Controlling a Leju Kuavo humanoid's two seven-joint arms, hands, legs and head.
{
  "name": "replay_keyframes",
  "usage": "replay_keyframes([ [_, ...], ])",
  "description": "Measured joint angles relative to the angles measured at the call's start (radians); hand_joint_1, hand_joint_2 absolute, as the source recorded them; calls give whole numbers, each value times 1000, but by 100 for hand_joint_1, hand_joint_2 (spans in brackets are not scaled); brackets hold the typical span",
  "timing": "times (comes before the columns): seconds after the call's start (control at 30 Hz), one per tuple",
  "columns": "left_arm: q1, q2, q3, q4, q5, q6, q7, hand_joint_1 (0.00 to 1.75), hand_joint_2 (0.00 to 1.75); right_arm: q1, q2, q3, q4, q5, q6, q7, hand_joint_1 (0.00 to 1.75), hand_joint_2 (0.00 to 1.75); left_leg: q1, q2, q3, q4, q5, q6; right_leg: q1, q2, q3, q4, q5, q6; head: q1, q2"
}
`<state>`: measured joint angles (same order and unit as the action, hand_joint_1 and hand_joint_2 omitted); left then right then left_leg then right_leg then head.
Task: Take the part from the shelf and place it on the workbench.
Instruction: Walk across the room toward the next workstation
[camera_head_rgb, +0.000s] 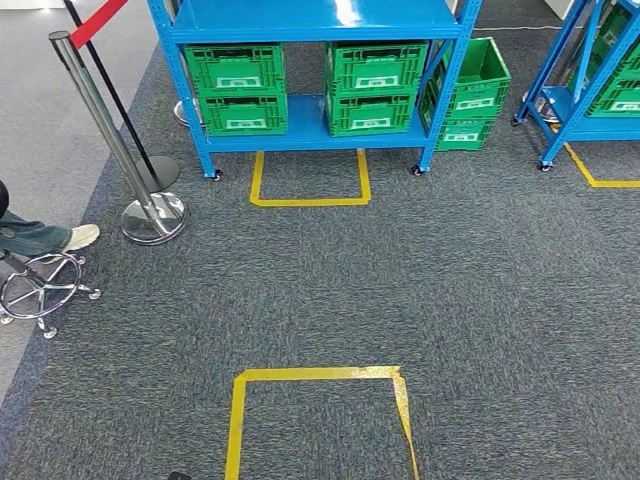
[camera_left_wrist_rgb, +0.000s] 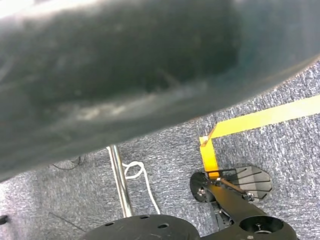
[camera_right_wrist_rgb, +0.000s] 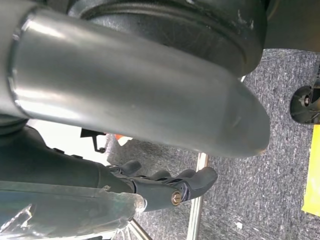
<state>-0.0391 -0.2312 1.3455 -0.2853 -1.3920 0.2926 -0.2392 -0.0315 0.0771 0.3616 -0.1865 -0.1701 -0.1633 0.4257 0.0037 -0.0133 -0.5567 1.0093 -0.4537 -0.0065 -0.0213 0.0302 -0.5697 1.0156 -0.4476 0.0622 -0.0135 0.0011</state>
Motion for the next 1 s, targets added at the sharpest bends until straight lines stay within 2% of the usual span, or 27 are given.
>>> replay_keyframes([
  [1.0, 0, 0, 0, 0, 0, 0, 0, 0, 0, 0, 0, 0, 0, 0, 0, 0, 0, 0, 0, 0, -1, 0, 0, 0, 0, 0, -1, 0, 0, 0, 0, 0],
])
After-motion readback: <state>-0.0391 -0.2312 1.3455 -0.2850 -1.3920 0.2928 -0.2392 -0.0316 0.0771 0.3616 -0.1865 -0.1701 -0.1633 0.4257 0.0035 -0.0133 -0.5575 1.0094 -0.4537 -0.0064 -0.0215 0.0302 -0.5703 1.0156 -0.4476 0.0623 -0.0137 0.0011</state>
